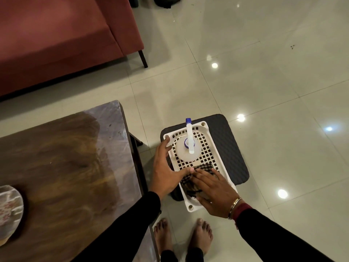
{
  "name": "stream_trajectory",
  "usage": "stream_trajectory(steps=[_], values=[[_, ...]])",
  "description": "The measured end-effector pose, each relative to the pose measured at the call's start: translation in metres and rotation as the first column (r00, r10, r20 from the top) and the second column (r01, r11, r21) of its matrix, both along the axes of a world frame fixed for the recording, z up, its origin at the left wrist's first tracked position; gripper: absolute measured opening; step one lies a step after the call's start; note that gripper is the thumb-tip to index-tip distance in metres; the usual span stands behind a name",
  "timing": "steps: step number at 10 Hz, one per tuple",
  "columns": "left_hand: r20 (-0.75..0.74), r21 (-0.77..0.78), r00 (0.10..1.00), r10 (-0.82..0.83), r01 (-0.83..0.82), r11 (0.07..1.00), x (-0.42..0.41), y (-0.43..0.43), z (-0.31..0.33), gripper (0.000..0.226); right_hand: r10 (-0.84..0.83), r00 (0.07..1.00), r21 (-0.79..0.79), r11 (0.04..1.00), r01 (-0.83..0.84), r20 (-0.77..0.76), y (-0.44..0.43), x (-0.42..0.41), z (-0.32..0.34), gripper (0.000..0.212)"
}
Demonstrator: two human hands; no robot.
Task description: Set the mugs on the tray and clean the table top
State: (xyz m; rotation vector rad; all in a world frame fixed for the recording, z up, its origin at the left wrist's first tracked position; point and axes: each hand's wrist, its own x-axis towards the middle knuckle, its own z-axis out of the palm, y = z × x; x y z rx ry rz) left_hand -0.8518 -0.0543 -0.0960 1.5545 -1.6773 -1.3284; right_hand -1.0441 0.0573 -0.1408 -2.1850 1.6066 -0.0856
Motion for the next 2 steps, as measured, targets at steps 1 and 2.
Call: stream_trajectory(steps=[1, 2], values=[[0.027, 0.011, 0.999, 0.031, -0.031, 0.999, 0.006, 0.012, 0.002, 0.121, -0.086, 0.996, -0.047, 0.995, 0.087, 0.023, 0.012, 0.002, 0.006, 0.063], [0.061, -0.046, 0.998, 0.026, -0.023, 0.999, 0.009, 0.024, 0.002, 0.121, -0.138, 0.990, -0.057, 0.989, 0.138, 0.000, 0.023, 0.011, 0.005, 0.065]])
